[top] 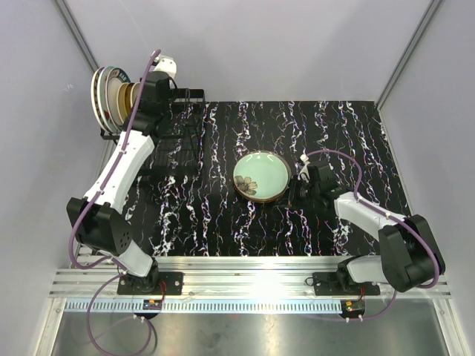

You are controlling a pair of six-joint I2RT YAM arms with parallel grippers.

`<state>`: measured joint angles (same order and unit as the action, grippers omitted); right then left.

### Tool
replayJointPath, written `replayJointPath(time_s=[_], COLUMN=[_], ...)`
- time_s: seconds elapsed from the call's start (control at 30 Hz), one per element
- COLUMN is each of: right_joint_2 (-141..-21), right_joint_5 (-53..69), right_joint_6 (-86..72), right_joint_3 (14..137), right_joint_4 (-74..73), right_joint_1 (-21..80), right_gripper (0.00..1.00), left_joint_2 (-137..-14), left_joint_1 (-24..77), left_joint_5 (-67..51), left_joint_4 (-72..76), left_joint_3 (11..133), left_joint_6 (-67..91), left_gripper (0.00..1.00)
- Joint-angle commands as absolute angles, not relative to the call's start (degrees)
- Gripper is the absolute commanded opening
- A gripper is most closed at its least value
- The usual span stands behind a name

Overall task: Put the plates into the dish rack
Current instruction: Insert the plate into the dish rack

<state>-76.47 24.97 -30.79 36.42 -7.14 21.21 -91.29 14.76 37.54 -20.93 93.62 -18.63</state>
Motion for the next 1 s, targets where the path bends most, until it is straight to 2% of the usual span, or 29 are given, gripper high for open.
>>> replayJointPath(time_s=[0.0,0.03,0.3,0.43,0.47,0.97], right_joint_2=[-76.73,-76.73,-77.25,-77.34,-77.34,-77.61], right_joint_5=[25.66,25.66,25.75,25.84,25.84,26.1], right_joint_6=[-29.53,-29.53,-29.53,-29.44,-29.53,-29.44], right_joint_3=[39.02,39.11,39.2,39.37,39.37,39.64], right_joint_4=[-5.36,-5.36,-5.45,-5.45,-5.45,-5.63], right_joint_1=[20.83,20.83,20.74,20.74,20.74,20.74], right_gripper=[0.2,0.19,0.2,0.19,0.19,0.2], left_joint_2=[-91.93,-91.93,-90.44,-89.74,-89.65,-84.03], left_joint_1=[13.18,13.1,13.1,13.1,13.1,13.45], left_joint_5=[43.15,43.24,43.16,42.63,42.63,37.45], left_joint_4=[-20.92,-20.92,-19.43,-19.07,-18.99,-20.57], left_joint_3=[95.71,95.63,94.13,94.13,94.13,95.36], left_joint_6=[-21.27,-21.36,-21.97,-22.32,-22.5,-19.6], left_gripper=[0.05,0.1,0.16,0.26,0.34,0.53])
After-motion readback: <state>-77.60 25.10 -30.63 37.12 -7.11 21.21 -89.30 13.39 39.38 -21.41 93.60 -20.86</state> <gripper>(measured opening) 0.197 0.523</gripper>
